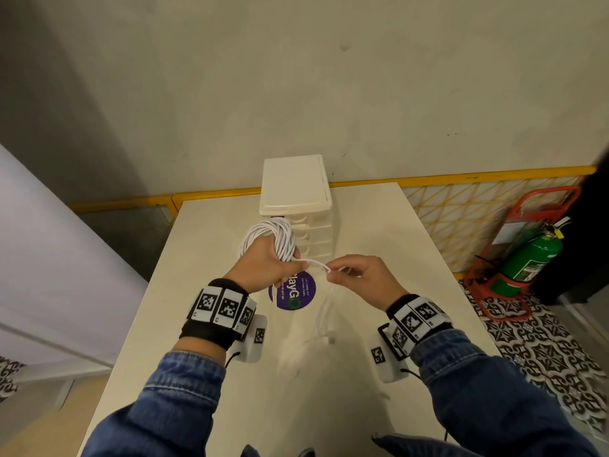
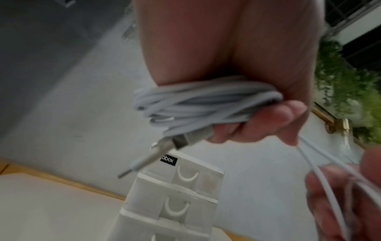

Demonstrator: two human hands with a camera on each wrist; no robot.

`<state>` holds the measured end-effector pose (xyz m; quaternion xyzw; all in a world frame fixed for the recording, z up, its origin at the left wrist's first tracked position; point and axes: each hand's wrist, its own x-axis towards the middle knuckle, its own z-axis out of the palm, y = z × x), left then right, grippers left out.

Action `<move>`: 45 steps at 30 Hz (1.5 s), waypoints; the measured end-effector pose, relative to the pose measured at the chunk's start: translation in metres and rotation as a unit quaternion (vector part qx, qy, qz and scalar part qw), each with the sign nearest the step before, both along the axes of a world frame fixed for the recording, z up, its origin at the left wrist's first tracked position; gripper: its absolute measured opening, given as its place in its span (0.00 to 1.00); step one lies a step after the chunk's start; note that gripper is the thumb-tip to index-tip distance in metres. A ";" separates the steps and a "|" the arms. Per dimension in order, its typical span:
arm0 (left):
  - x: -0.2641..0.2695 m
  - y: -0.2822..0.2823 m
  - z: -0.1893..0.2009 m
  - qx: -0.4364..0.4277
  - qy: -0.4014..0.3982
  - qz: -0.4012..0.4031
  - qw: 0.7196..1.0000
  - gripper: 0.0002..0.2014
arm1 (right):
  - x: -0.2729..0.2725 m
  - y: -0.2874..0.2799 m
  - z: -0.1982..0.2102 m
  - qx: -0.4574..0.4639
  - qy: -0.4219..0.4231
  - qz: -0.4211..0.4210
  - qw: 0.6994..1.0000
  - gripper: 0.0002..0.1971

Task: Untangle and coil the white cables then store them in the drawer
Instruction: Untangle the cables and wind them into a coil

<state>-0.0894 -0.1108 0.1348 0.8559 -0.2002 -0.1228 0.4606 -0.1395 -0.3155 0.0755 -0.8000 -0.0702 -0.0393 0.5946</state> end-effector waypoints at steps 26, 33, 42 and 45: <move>0.010 0.027 0.011 -0.093 -0.087 0.232 0.964 0.15 | -0.003 0.002 -0.020 -0.513 -0.019 0.035 0.858 0.21; 0.003 0.018 0.012 -0.035 -0.032 0.127 0.991 0.21 | 0.004 0.008 -0.008 -0.273 -0.043 -0.054 0.960 0.14; -0.002 0.002 0.017 -0.066 0.027 0.061 0.996 0.18 | 0.008 0.041 0.013 -0.117 -0.032 0.032 0.992 0.20; -0.003 0.005 0.019 -0.043 0.046 0.036 0.997 0.19 | 0.011 0.035 0.012 -0.053 -0.062 -0.023 0.996 0.13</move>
